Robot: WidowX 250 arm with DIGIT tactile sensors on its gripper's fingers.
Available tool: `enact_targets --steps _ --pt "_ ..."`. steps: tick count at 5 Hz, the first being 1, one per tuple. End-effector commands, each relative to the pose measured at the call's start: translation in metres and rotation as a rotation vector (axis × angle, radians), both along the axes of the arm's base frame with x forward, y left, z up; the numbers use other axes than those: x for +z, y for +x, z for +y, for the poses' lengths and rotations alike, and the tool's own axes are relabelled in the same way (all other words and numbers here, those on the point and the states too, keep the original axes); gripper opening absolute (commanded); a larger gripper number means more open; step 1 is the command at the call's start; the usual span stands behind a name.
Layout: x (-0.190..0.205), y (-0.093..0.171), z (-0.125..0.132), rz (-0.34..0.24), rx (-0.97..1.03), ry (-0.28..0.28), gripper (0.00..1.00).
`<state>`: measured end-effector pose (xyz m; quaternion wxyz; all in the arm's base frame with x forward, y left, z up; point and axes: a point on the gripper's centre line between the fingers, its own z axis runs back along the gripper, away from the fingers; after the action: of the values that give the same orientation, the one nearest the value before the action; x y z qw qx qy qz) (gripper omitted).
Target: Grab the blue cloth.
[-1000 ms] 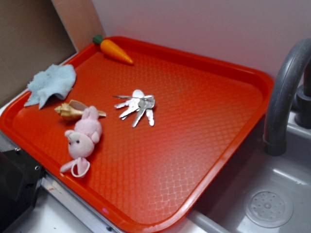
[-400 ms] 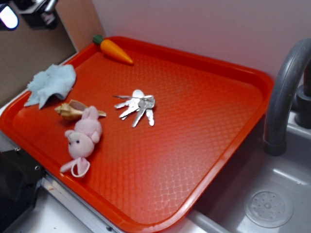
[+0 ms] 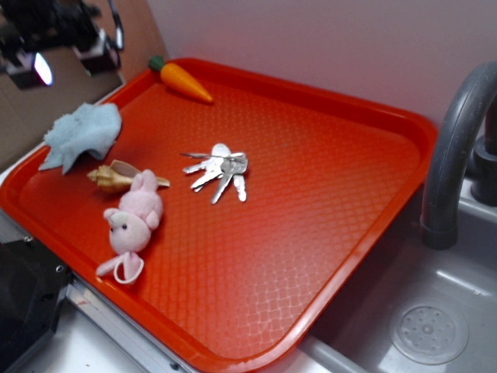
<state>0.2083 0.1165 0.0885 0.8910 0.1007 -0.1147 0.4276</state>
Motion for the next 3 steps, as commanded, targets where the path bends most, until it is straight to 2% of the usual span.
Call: enact_targets --steps 1,2,3 --pt "-0.025 -0.018 0.060 0.067 0.076 0.082 1.00" --pt "-0.029 -0.004 0.068 0.097 -0.045 0.022 1.00" --pt "-0.036 0.011 0.061 0.122 -0.138 -0.003 0.84"
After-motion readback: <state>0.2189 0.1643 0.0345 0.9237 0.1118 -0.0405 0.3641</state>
